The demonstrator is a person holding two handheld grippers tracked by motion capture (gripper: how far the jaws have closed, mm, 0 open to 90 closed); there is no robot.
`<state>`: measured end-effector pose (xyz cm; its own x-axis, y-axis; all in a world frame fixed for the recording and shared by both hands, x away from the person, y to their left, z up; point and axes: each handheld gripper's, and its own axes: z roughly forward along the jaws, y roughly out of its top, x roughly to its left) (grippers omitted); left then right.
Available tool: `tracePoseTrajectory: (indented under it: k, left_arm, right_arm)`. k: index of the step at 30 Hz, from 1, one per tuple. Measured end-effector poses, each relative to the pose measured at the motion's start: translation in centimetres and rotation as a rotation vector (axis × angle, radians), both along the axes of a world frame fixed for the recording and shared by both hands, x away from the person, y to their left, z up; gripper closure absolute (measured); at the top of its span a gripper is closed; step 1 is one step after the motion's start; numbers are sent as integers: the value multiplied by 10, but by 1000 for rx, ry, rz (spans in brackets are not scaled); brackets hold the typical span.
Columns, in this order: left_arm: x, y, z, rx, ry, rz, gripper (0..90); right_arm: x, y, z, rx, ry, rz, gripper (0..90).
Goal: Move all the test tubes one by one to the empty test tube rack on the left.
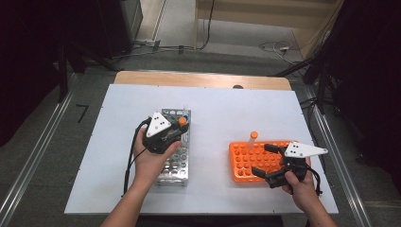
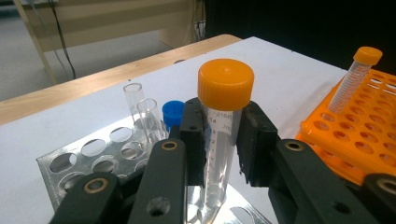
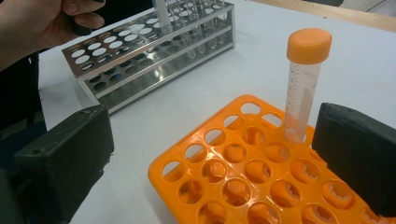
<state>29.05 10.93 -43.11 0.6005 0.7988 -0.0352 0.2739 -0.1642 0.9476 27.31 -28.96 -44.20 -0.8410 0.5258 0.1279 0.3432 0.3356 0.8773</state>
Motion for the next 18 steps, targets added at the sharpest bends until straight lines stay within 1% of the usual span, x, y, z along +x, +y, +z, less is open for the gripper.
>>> tracePoseTrajectory:
  k: [5,8,14,18]
  left_arm:
    - [-2,-1,1,16,-7,1,723]
    - [-3,0,1,14,-8,4,720]
    - [-3,-1,-2,35,7,5,712]
    - [-3,-2,-3,36,15,6,711]
  right_arm:
    - [0,-1,0,1,-1,-5,0]
    - [1,-1,0,2,-2,-5,0]
    - [1,-2,0,2,-1,-8,0]
    - [1,-2,0,0,-3,-9,0]
